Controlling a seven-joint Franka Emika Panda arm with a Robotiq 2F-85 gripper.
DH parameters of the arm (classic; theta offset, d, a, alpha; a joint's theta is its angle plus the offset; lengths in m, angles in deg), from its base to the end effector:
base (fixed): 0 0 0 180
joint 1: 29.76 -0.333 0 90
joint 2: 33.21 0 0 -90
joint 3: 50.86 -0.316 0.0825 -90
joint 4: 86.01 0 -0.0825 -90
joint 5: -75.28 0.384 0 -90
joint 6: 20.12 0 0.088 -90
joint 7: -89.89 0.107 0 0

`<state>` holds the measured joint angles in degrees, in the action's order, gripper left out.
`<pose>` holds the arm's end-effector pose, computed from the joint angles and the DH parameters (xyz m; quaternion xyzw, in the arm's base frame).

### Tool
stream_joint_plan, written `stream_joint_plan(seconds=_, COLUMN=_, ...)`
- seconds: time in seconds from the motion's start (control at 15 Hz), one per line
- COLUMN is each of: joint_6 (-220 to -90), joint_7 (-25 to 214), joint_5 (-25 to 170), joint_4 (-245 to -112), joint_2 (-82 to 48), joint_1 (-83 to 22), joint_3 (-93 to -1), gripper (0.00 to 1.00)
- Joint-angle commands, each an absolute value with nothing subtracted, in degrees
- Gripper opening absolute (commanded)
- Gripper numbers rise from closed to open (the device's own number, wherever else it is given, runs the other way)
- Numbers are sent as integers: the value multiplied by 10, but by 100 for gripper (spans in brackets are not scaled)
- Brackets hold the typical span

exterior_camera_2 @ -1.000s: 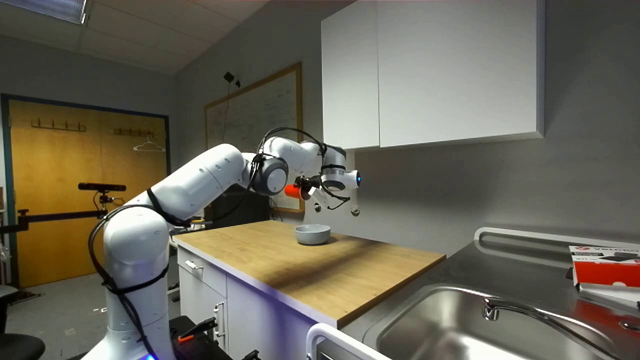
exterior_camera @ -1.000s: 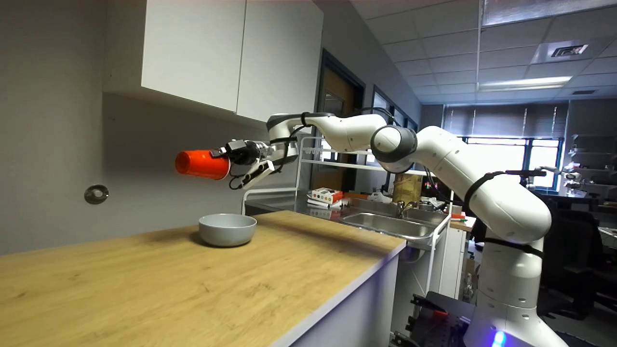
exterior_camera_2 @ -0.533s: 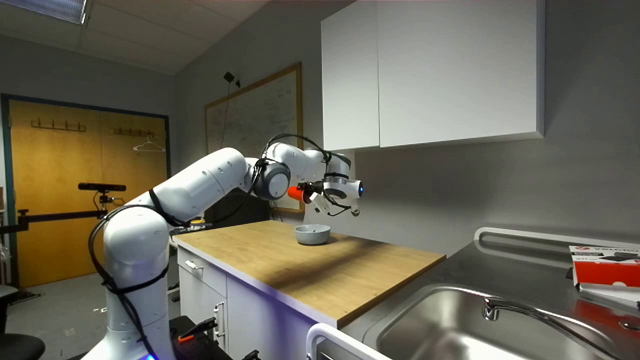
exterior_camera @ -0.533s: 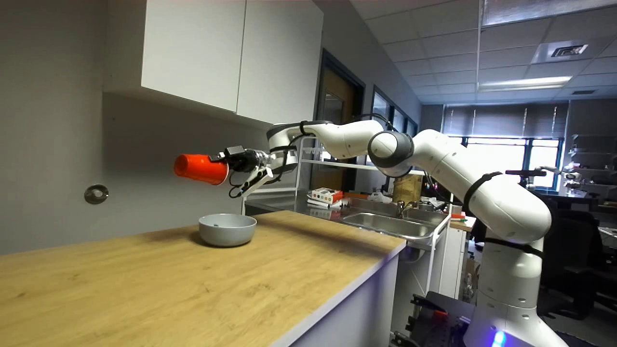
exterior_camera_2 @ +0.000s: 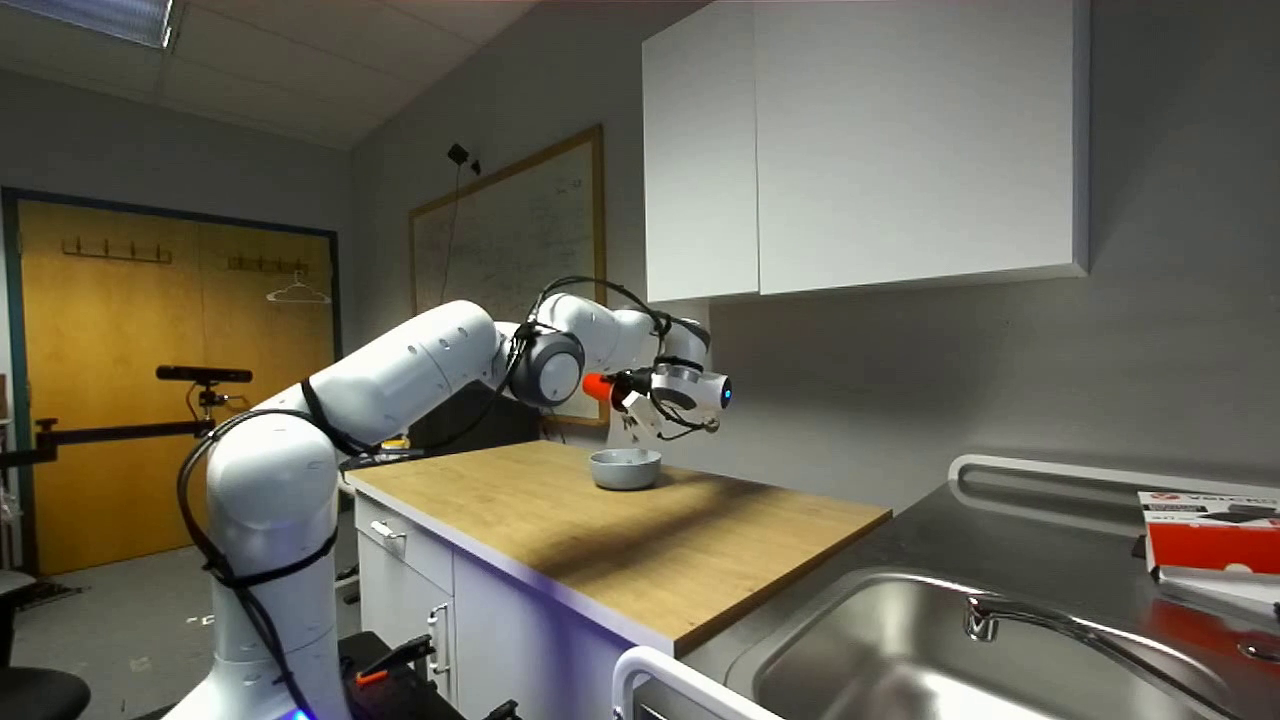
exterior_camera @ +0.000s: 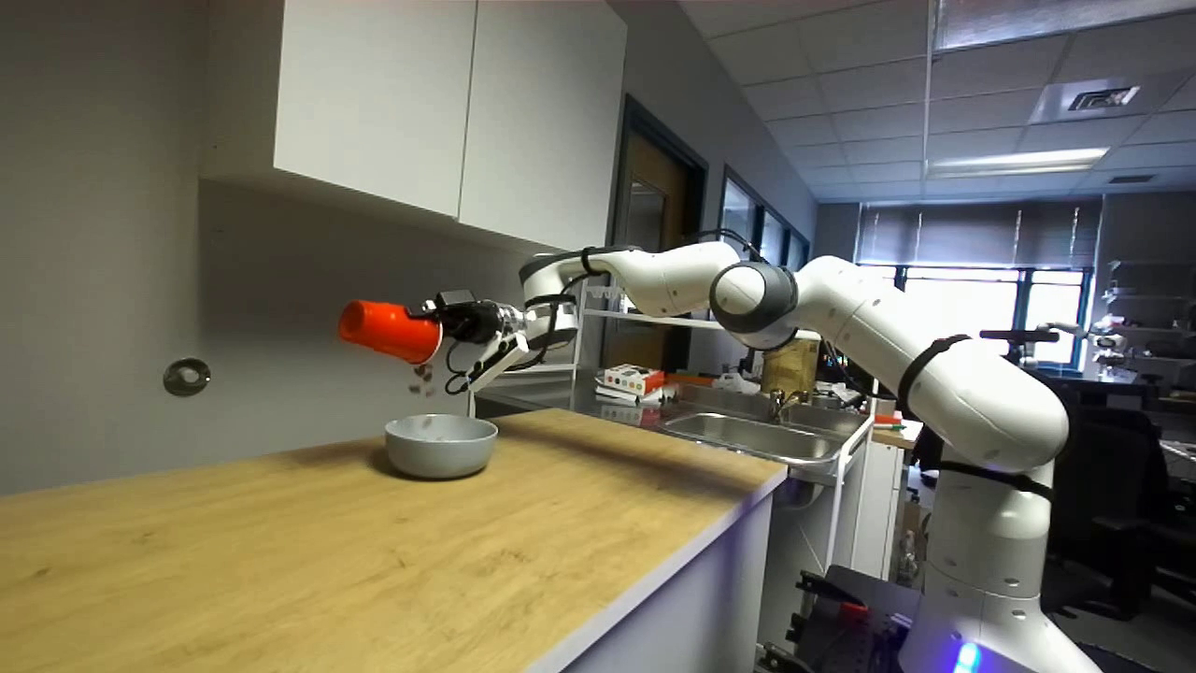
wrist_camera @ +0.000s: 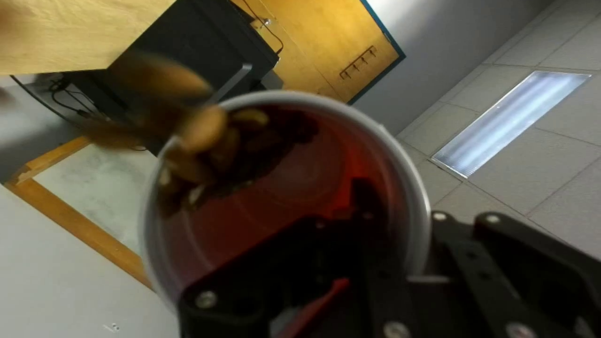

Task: Pour the contents of the orange cup into the grey bowl

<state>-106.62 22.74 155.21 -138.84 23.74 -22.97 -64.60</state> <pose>0.7673 0.1160 0.3698 -0.6073 -0.3233 -0.2558 0.6792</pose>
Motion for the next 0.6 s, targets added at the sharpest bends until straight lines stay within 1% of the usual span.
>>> stream_joint_plan(seconds=0.0, joint_6=-1056, joint_7=251, joint_5=1573, joint_4=-1351, joint_2=252, joint_1=-236, joint_3=-641, gripper=4)
stream_joint_plan(seconds=0.53, joint_6=-1054, joint_7=264, joint_5=1582, joint_4=-1337, joint_2=259, joint_1=-240, joint_3=-640, gripper=4)
